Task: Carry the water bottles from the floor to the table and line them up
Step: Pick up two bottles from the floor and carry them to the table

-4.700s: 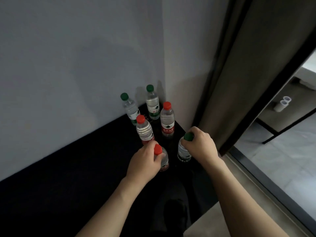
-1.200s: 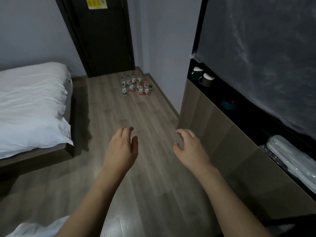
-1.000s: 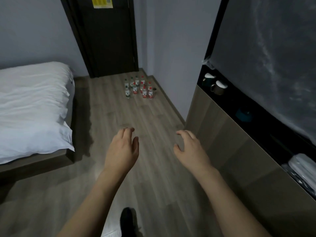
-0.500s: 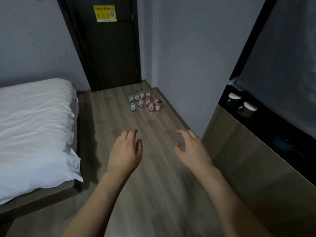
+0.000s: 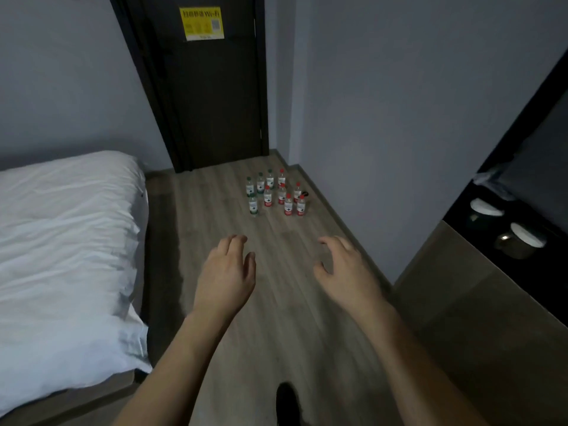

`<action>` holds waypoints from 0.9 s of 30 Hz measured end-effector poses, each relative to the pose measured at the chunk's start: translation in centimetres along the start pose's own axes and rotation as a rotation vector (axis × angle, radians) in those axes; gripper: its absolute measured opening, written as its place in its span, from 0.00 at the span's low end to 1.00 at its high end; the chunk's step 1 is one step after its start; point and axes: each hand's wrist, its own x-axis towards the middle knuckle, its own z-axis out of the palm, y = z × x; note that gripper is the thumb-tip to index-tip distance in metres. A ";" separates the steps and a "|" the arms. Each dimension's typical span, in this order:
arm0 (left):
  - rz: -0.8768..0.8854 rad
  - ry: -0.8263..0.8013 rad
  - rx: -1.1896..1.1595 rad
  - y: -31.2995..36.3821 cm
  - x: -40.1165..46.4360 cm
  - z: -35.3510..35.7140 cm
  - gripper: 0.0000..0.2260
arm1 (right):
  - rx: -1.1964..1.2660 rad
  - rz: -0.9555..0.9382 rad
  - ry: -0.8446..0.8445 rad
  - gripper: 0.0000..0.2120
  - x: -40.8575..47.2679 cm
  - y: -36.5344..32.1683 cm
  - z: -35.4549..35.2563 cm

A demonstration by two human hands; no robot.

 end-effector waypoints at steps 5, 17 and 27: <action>0.009 -0.001 0.037 -1.2 9.5 0.7 0.18 | 0.014 0.009 0.015 0.23 9.5 0.0 1.0; -0.020 -0.035 0.012 -9.3 26.3 2.6 0.17 | 0.006 -0.007 -0.003 0.22 26.9 -3.3 6.5; 0.055 -0.064 -0.014 -18.3 41.9 1.9 0.17 | 0.000 -0.010 0.000 0.21 42.3 -10.6 11.6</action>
